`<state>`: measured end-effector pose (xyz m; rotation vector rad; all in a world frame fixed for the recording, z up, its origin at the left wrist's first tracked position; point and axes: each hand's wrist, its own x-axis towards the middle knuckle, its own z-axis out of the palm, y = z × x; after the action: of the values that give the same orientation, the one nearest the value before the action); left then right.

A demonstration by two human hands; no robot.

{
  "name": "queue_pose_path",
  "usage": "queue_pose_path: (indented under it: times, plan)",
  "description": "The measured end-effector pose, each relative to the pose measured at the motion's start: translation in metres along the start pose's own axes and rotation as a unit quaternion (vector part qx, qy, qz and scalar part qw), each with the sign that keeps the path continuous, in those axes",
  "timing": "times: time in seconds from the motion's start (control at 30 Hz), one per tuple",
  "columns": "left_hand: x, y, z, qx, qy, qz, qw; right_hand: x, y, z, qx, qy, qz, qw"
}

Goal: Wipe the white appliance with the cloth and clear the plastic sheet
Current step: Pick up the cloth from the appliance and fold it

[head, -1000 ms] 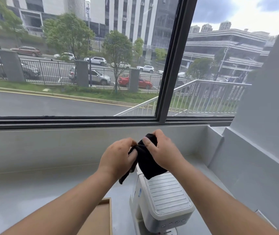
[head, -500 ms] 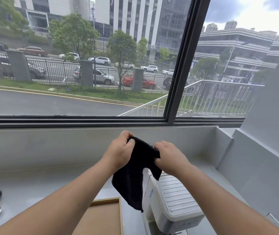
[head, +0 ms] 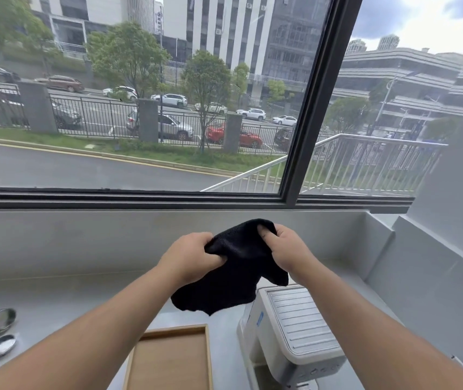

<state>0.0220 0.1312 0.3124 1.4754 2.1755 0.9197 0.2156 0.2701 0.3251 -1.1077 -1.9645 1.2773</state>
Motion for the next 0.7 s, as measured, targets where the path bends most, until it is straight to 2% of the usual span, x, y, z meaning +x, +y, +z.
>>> queue_pose_path:
  times: [0.1, 0.17, 0.43, 0.5, 0.57, 0.7]
  plan:
    - [-0.002, 0.005, 0.002, -0.237, -0.071, -0.036, 0.968, 0.005, -0.001, 0.010, -0.015, 0.005, -0.017, 1.000]
    - [-0.004, 0.009, 0.003, -0.335, -0.103, -0.052, 0.935, 0.008, 0.001, 0.015, -0.033, 0.003, -0.023, 0.999]
    - [-0.010, 0.031, 0.002, -0.545, -0.065, -0.155, 0.821, 0.011, 0.028, 0.021, -0.072, 0.012, 0.052, 0.996]
    - [-0.009, 0.034, 0.000, -0.581, -0.041, -0.163, 0.796, 0.008, 0.033, 0.019, -0.040, -0.028, 0.116, 0.992]
    - [-0.004, 0.038, -0.002, -0.606, -0.018, -0.158, 0.779, 0.003, 0.037, 0.018, -0.002, -0.107, 0.180, 0.978]
    - [0.005, 0.047, -0.007, -0.648, 0.017, -0.139, 0.749, 0.001, 0.035, 0.020, 0.104, -0.275, 0.198, 0.935]
